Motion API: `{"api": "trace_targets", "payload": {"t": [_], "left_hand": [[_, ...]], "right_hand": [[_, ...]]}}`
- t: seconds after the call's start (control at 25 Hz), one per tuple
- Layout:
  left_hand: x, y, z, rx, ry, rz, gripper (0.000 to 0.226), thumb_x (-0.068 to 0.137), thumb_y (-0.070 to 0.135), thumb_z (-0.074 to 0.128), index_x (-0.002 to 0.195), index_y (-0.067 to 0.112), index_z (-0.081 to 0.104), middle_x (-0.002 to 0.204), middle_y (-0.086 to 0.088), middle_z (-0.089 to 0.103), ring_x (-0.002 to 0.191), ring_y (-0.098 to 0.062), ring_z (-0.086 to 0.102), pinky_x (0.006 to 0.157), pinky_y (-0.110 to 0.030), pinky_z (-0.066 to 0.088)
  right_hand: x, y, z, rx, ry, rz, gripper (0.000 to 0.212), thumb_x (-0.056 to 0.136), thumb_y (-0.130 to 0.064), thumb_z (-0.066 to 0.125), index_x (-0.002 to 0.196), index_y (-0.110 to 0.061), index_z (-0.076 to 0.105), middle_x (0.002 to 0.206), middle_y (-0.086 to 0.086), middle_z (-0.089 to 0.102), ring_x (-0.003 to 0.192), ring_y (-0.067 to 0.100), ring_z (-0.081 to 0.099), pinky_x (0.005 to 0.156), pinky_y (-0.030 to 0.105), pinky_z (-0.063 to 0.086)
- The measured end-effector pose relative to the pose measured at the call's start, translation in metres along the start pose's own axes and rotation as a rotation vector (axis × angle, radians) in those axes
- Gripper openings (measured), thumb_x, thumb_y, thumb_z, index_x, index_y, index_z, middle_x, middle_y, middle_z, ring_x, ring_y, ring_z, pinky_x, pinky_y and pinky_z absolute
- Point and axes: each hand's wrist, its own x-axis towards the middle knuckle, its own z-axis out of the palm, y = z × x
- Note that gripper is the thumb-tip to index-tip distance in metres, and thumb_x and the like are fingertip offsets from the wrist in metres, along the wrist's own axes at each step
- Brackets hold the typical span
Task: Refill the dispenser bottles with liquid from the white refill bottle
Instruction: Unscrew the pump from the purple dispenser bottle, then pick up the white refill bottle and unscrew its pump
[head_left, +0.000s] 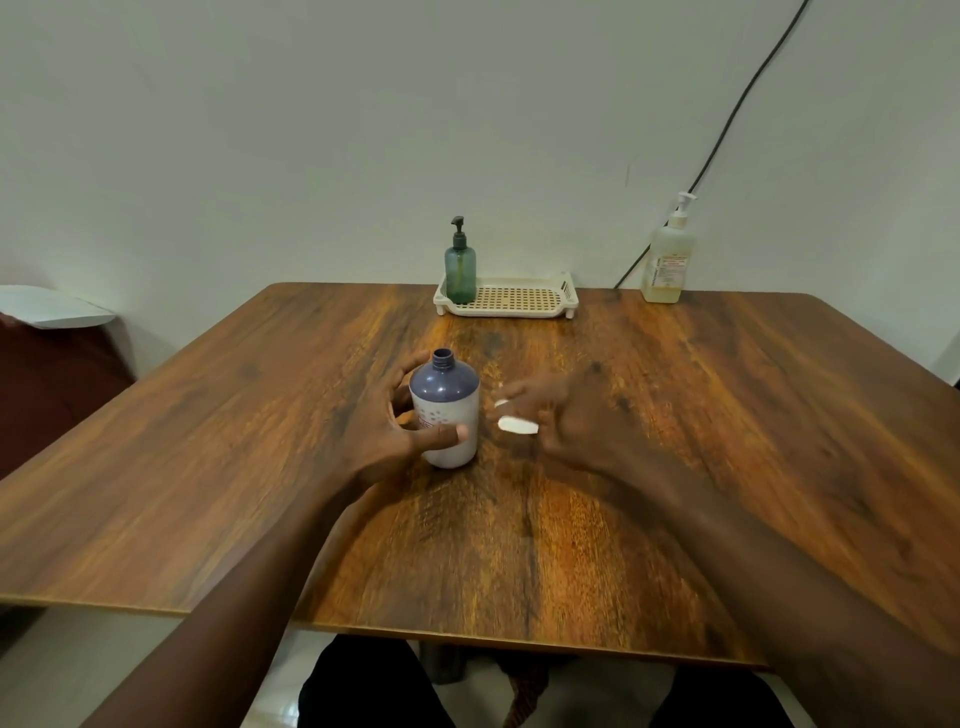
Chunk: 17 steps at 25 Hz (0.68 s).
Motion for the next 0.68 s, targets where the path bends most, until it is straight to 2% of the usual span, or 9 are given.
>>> {"api": "trace_targets", "payload": {"t": [0.04, 0.08, 0.2, 0.28, 0.44, 0.56, 0.68], "left_hand": [[-0.001, 0.0, 0.0, 0.002, 0.002, 0.009, 0.099, 0.064, 0.041, 0.096, 0.145, 0.043, 0.039, 0.132, 0.028, 0.055, 0.111, 0.021, 0.055, 0.084, -0.004, 0.047], [-0.002, 0.002, 0.0, 0.009, 0.005, 0.019, 0.101, 0.062, 0.044, 0.096, 0.145, 0.043, 0.039, 0.132, 0.028, 0.054, 0.111, 0.021, 0.055, 0.084, -0.005, 0.048], [-0.003, 0.004, 0.002, 0.019, 0.008, 0.04, 0.1, 0.065, 0.04, 0.095, 0.146, 0.042, 0.037, 0.13, 0.029, 0.052, 0.111, 0.018, 0.055, 0.086, -0.009, 0.046], [-0.002, 0.003, 0.003, 0.015, 0.016, 0.043, 0.103, 0.064, 0.043, 0.092, 0.15, 0.039, 0.035, 0.132, 0.029, 0.051, 0.115, 0.014, 0.053, 0.089, -0.013, 0.045], [-0.003, 0.004, 0.003, 0.013, 0.015, 0.056, 0.107, 0.064, 0.044, 0.093, 0.153, 0.036, 0.033, 0.131, 0.033, 0.048, 0.109, 0.024, 0.05, 0.087, -0.009, 0.043], [-0.005, 0.004, 0.003, 0.023, 0.029, 0.063, 0.111, 0.059, 0.053, 0.09, 0.153, 0.036, 0.034, 0.136, 0.028, 0.049, 0.115, 0.018, 0.049, 0.092, -0.013, 0.043], [-0.005, 0.005, 0.001, 0.038, 0.063, 0.081, 0.117, 0.057, 0.058, 0.09, 0.156, 0.033, 0.034, 0.147, 0.017, 0.049, 0.125, 0.004, 0.052, 0.098, -0.021, 0.044]], "right_hand": [[-0.004, 0.005, 0.006, -0.067, -0.075, -0.008, 0.021, 0.088, -0.018, 0.069, 0.105, -0.022, 0.081, 0.116, -0.004, 0.073, 0.103, 0.007, 0.063, 0.087, 0.033, 0.054], [-0.006, 0.01, 0.012, -0.134, -0.14, -0.024, 0.027, 0.088, -0.006, 0.068, 0.106, -0.023, 0.08, 0.116, -0.005, 0.072, 0.102, 0.007, 0.061, 0.086, 0.035, 0.053], [-0.007, 0.02, 0.022, -0.246, -0.218, -0.051, 0.049, 0.082, 0.011, 0.064, 0.113, -0.025, 0.078, 0.124, -0.004, 0.069, 0.105, 0.01, 0.058, 0.087, 0.039, 0.053], [-0.007, 0.022, 0.023, -0.255, -0.226, -0.057, 0.052, 0.081, 0.013, 0.064, 0.113, -0.025, 0.078, 0.123, -0.005, 0.069, 0.105, 0.012, 0.058, 0.087, 0.039, 0.053], [-0.009, 0.016, 0.022, -0.226, -0.226, -0.089, 0.048, 0.084, 0.012, 0.065, 0.117, -0.022, 0.076, 0.122, -0.002, 0.071, 0.103, 0.015, 0.062, 0.085, 0.039, 0.055], [-0.014, 0.017, 0.022, -0.237, -0.206, -0.098, 0.049, 0.085, 0.012, 0.065, 0.121, -0.02, 0.074, 0.125, 0.0, 0.071, 0.104, 0.016, 0.063, 0.085, 0.037, 0.056], [-0.016, 0.013, 0.019, -0.248, -0.194, -0.065, 0.048, 0.085, 0.01, 0.066, 0.124, -0.018, 0.073, 0.131, 0.003, 0.068, 0.114, 0.018, 0.063, 0.094, 0.038, 0.056]]}}
